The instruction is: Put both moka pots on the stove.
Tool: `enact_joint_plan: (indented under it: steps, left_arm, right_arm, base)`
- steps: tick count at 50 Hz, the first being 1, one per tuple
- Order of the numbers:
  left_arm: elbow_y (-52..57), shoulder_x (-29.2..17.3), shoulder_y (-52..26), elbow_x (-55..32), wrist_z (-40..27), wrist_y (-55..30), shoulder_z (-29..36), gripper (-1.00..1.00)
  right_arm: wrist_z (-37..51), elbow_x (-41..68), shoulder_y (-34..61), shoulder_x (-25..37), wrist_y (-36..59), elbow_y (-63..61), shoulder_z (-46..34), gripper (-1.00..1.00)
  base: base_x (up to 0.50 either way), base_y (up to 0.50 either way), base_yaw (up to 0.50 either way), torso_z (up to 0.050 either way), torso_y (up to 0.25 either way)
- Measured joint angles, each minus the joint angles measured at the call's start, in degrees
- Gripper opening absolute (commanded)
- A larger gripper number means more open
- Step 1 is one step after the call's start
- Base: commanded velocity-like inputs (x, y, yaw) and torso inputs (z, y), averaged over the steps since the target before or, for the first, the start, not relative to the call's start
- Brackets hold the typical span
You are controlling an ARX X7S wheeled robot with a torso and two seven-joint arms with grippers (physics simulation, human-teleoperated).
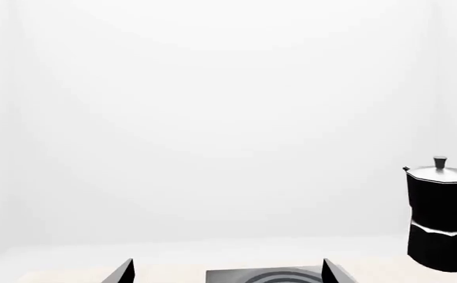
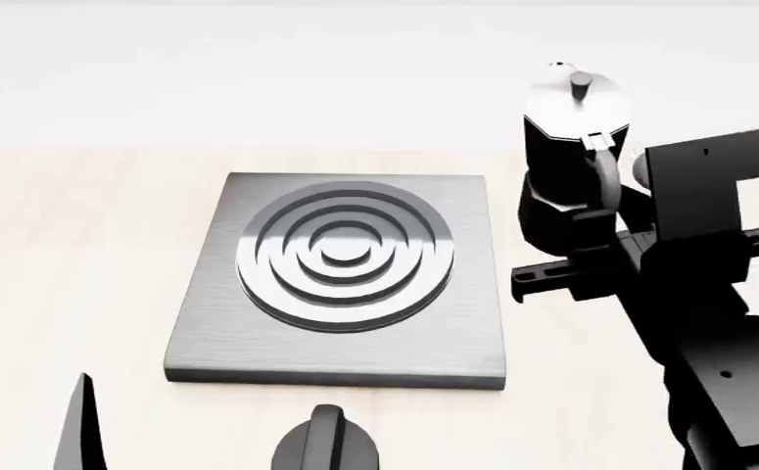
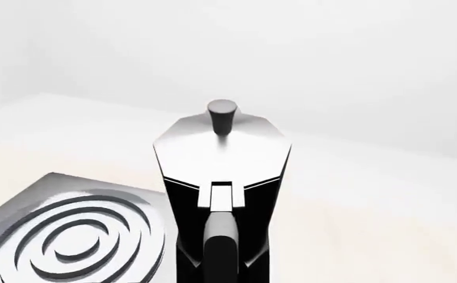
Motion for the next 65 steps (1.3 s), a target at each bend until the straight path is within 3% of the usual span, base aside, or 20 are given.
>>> enact_joint_plan:
  steps: [25,55,65]
  left_arm:
    - [0.4,-0.6,-0.1,-0.5,-0.6,-0.2,-0.1,1.0]
    - [0.0,-1.1,-0.2,-1.2,-1.0,0.0,-0.3,1.0]
    - [-0.5,-1.3,-0.1,-2.3,-0.8,0.2,-0.6,1.0]
  right_arm:
    - [-8.6,-1.6,9.2,-8.5,-8.4,12.4,-7.9,-1.0]
    - [-9.7,-6.8,16.0,-23.5,-31.4,41.4,-12.0,-1.0]
    - [-8.8,0.1,19.6,-26.2,-39.8,53.0,-21.2,-1.0]
  base:
    - [0.0,0.0,0.0,0.0,0.001]
    - [0.0,0.0,0.0,0.0,0.001]
    - [0.0,0.0,0.0,0.0,0.002]
